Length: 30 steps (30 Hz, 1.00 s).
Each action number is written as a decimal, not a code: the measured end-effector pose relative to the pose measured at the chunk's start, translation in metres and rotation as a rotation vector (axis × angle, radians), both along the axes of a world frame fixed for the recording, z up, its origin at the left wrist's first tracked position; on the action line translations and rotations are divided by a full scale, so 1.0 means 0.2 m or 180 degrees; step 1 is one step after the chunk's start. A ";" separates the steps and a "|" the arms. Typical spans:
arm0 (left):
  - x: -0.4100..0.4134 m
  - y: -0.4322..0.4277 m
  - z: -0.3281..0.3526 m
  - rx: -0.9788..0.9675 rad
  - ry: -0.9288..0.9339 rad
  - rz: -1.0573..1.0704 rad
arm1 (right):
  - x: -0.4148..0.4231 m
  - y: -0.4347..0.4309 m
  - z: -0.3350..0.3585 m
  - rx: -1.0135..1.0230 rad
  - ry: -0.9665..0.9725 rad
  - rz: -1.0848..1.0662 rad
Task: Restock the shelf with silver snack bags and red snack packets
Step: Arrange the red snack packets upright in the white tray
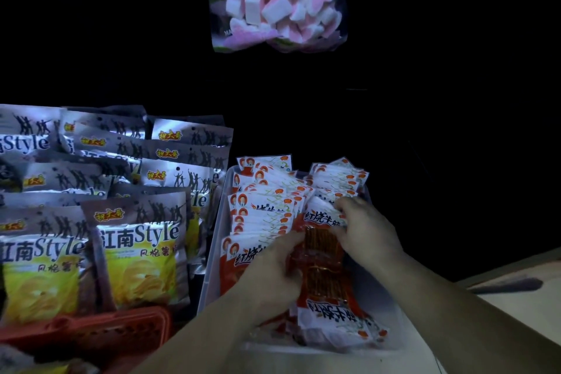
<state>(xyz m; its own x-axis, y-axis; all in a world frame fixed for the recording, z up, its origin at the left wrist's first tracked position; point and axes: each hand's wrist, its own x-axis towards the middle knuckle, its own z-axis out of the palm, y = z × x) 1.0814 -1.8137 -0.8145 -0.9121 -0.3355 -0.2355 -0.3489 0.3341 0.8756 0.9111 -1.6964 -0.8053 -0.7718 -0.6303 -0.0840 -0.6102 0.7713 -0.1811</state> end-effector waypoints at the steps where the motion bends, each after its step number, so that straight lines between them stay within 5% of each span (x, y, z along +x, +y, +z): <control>1: 0.00 -0.01 0.00 0.0015 -0.0030 0.0025 | 0.00 0.00 0.00 -0.0069 0.0083 -0.0030; 9: -0.01 -0.06 -0.03 0.0115 -0.0236 0.0121 | -0.04 0.11 0.06 -0.0686 0.0267 -0.0263; 15: 0.00 -0.04 0.00 0.0461 -0.0036 0.0378 | -0.02 0.18 0.21 -0.2557 -0.1576 -0.0929; 20: 0.01 0.02 0.21 0.0643 0.0686 0.0329 | 0.10 0.20 0.36 -0.2842 -0.2255 -0.0672; 30: 0.00 0.11 0.29 0.1256 0.0721 0.0882 | 0.26 0.23 0.29 -0.2908 -0.2754 -0.0856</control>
<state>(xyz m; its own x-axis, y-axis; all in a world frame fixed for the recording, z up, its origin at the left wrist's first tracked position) 1.0823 -1.7917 -0.7573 -0.8446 -0.4967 -0.1998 -0.1649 -0.1137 0.9797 0.9628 -1.6507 -0.7466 -0.7941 -0.5580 -0.2409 0.1249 0.2382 -0.9632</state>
